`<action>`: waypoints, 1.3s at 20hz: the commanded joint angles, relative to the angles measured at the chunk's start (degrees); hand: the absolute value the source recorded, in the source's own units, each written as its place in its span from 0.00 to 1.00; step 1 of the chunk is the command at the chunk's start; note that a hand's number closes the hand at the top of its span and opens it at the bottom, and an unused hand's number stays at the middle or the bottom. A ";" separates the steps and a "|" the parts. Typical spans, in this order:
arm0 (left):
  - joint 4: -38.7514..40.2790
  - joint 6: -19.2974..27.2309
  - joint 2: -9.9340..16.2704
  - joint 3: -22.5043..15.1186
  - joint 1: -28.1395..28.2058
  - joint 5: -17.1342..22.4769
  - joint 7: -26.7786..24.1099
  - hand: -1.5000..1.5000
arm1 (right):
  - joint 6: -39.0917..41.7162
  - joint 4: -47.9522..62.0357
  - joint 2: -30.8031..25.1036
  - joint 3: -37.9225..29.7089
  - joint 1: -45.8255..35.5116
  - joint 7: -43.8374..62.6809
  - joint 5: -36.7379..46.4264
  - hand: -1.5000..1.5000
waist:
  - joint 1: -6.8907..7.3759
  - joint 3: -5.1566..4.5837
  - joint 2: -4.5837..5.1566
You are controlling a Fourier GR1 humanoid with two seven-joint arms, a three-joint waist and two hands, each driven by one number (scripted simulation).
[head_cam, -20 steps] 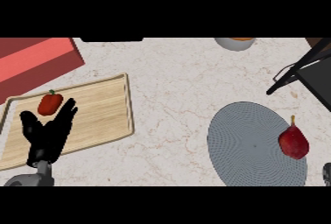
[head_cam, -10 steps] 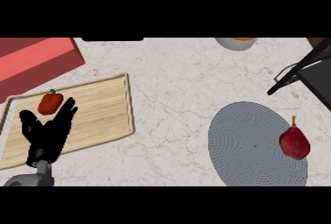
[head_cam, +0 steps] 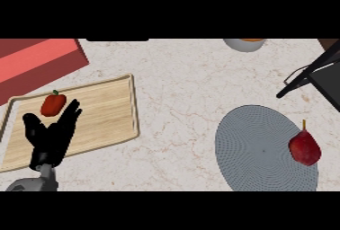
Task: Pick the cupcake from the placemat and place it in the tiered shelf
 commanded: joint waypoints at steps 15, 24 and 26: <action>2.31 -1.15 -1.58 -0.16 3.03 -1.40 0.52 0.50 | -7.19 8.07 -6.70 -1.13 4.39 -5.81 -5.78 1.00 | 0.30 -0.53 0.39; 3.89 -0.15 -3.03 0.20 0.80 -1.74 1.66 0.50 | -13.49 4.63 -4.65 -2.87 4.14 -1.17 -7.07 1.00 | 0.04 -0.54 0.55; 3.76 -0.92 -2.15 0.49 0.80 -1.97 1.26 0.50 | -17.72 5.58 -5.63 -4.25 5.02 -1.81 -7.12 0.00 | 0.21 -0.52 0.62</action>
